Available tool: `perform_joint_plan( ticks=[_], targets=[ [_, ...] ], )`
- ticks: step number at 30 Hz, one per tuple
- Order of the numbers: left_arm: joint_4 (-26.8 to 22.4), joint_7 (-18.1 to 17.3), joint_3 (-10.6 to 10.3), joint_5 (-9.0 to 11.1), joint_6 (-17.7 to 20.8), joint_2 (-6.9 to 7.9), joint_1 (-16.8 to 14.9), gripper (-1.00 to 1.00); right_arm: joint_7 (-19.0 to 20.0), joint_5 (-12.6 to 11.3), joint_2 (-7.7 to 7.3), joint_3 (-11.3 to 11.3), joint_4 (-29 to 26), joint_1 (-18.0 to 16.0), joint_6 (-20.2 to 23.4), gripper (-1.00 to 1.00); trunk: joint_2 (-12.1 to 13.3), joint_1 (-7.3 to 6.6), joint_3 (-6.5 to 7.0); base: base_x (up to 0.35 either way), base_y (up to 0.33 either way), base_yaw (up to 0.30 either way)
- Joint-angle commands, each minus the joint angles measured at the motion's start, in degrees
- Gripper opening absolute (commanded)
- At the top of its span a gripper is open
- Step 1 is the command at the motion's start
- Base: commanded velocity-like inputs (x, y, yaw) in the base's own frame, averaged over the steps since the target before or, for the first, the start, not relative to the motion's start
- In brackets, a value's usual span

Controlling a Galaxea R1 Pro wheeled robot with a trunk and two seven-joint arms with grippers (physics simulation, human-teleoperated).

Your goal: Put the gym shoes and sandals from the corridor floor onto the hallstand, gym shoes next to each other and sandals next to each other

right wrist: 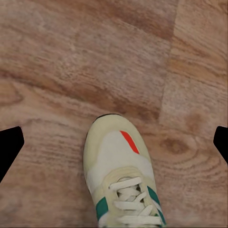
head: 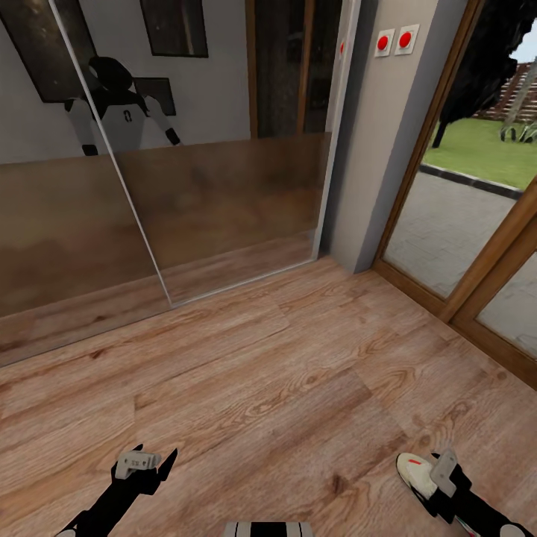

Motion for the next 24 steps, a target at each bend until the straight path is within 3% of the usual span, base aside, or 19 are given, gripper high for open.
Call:
perform_joint_plan(
  ticks=[1, 9, 19, 24],
  targets=[
    [0.0, 0.0, 0.0, 0.0, 0.0, -0.01, 0.0, 1.0, 0.0, 0.0, 0.0, 0.0, 0.3, 0.1, 0.0, 1.0, 0.0, 0.0, 0.0, 0.0, 0.0, 0.0],
    [0.0, 0.0, 0.0, 0.0, 0.0, -0.04, 0.0, 1.0, -0.7, 0.1, 0.08, -0.1, 1.1, 0.2, 0.1, 1.0, 0.0, 0.0, 0.0, 0.0, 0.0, 0.0],
    [0.0, 0.0, 0.0, 0.1, 0.0, -0.02, -0.3, 1.0, -9.4, 0.1, 1.34, 0.0, 1.5, 0.3, 0.2, 1.0, 0.0, 0.0, 0.0, 0.0, 0.0, 0.0],
    [0.0, 0.0, 0.0, 0.1, 0.0, -0.01, -0.3, 1.0, -10.7, 0.2, 1.56, 0.1, 1.5, 0.3, 0.1, 1.0, 0.0, 0.0, 0.0, 0.0, 0.0, 0.0]
  ],
)
